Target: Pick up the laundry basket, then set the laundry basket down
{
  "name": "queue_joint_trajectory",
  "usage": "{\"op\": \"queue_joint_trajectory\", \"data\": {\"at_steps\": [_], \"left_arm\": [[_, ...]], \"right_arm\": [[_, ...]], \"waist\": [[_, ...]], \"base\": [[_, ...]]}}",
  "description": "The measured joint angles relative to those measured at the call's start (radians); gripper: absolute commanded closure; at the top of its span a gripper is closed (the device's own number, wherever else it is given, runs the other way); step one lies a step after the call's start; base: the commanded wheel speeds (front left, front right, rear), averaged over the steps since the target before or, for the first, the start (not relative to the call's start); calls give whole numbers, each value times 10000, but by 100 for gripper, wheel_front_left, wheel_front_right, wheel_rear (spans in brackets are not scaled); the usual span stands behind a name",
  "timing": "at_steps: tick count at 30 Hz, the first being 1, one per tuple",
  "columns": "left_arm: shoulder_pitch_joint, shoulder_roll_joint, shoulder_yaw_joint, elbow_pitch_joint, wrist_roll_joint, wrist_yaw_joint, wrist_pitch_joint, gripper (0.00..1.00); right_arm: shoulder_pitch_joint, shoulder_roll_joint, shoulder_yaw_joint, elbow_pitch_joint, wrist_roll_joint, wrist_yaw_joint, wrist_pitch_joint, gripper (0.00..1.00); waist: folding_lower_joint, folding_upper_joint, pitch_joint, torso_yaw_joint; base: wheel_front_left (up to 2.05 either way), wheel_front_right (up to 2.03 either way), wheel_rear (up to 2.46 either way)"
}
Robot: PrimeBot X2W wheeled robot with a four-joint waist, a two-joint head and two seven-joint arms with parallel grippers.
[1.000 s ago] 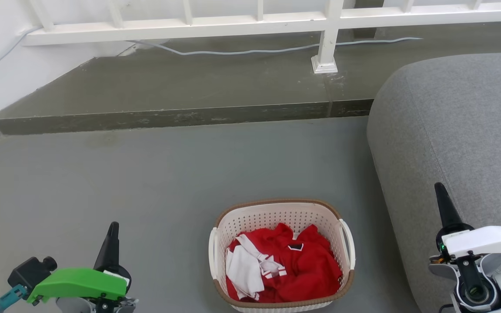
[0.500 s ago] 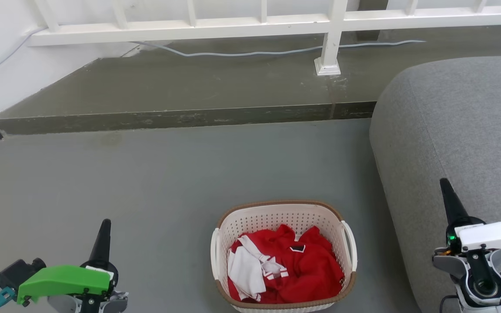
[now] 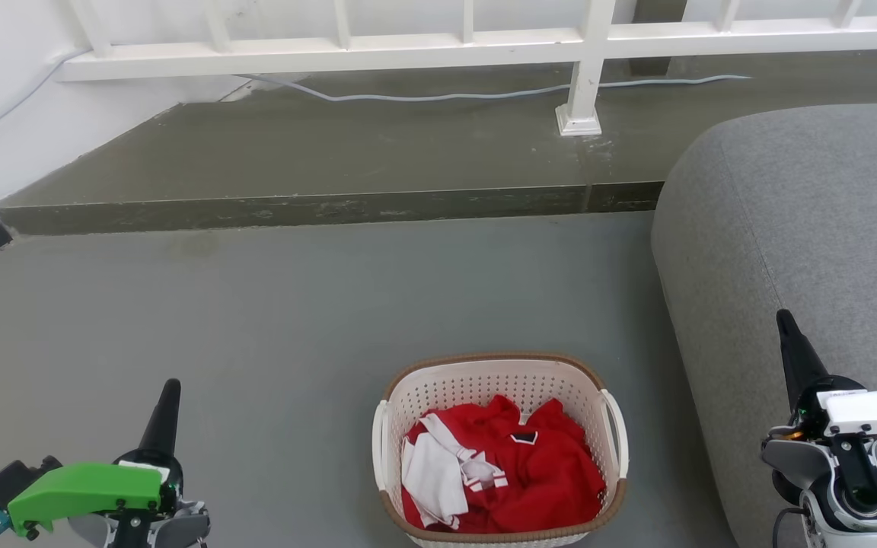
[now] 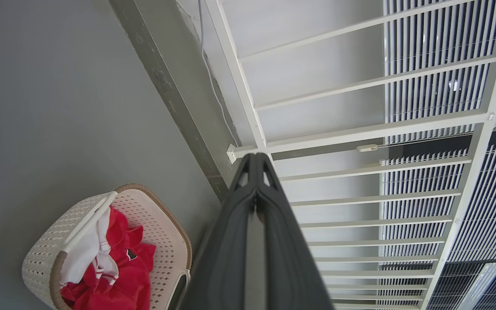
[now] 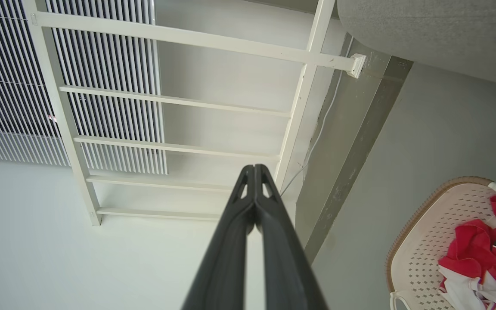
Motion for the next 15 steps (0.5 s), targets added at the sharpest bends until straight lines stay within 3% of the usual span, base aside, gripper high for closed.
{"op": "queue_joint_trajectory", "data": {"at_steps": [15], "left_arm": [[-108, 65, 384, 215, -1783, -251, 378, 100]], "right_arm": [[-134, 134, -391, 31, 1653, 4, 445, 100]], "waist": [[0, 0, -56, 96]], "base": [[0, 0, 0]]}}
